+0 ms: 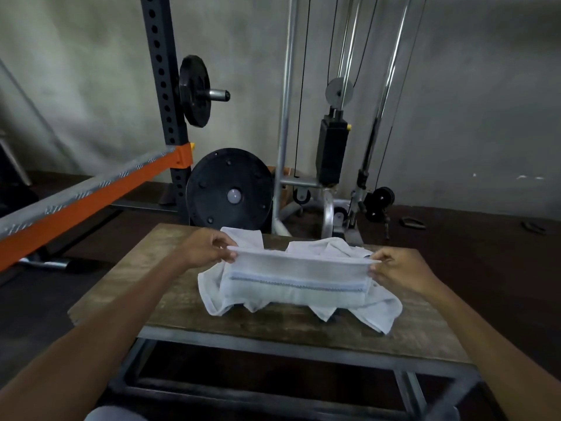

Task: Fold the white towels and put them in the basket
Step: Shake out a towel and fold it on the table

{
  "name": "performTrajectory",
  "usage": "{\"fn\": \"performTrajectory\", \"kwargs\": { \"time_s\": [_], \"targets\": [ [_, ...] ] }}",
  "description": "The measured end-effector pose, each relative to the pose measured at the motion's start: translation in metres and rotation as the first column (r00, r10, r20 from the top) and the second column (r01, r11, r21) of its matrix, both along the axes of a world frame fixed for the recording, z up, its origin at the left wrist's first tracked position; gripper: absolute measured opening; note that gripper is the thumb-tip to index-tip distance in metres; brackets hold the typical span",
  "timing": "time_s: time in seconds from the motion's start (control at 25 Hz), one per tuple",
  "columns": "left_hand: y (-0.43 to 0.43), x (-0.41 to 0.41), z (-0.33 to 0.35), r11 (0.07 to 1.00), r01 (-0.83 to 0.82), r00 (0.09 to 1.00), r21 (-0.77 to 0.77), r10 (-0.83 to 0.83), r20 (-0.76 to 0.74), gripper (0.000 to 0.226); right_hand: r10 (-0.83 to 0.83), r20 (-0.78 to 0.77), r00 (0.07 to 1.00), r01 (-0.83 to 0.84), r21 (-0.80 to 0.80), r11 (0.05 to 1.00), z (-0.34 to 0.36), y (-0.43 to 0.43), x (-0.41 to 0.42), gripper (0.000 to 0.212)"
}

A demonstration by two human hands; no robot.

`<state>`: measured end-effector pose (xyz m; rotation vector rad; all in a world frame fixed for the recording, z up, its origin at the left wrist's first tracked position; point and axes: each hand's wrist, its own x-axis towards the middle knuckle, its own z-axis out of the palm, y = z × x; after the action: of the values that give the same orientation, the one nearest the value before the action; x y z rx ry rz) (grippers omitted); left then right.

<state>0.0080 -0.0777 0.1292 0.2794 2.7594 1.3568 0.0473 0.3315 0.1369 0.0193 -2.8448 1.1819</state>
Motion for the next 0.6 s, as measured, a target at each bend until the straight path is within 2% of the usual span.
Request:
{"fn": "performTrajectory", "kwargs": {
  "time_s": [0.08,0.2,0.32,0.44,0.48,0.6],
  "targets": [
    [0.004,-0.006,-0.005,0.996,-0.089,0.985,-0.012,0.086,-0.15,0.011,-0.054,-0.12,0.991,0.056,0.014,0.998,-0.003,-0.004,-0.006,0.005],
    [0.003,-0.007,-0.029,0.992,-0.118,0.965,-0.043,0.104,-0.241,0.018,-0.029,-0.12,0.992,0.029,0.001,1.0,-0.025,-0.007,-0.009,0.01],
    [-0.004,0.008,-0.086,0.968,-0.081,0.972,-0.238,0.024,-0.234,0.015,0.071,-0.011,0.997,-0.066,0.226,0.972,-0.073,-0.006,-0.006,0.025],
    [-0.011,0.031,-0.14,0.916,-0.018,0.973,-0.401,-0.075,-0.216,0.018,0.147,0.072,0.987,-0.163,0.512,0.844,-0.112,-0.003,0.005,0.008],
    [-0.013,0.035,-0.151,0.9,-0.022,0.962,-0.436,-0.099,-0.253,0.02,0.168,0.066,0.984,-0.174,0.586,0.791,-0.12,-0.003,0.007,0.012],
    [-0.012,0.039,-0.162,0.832,-0.041,0.92,-0.554,-0.185,-0.346,0.027,0.223,0.041,0.974,-0.193,0.66,0.726,-0.127,-0.007,0.007,0.015]
  ]
}}
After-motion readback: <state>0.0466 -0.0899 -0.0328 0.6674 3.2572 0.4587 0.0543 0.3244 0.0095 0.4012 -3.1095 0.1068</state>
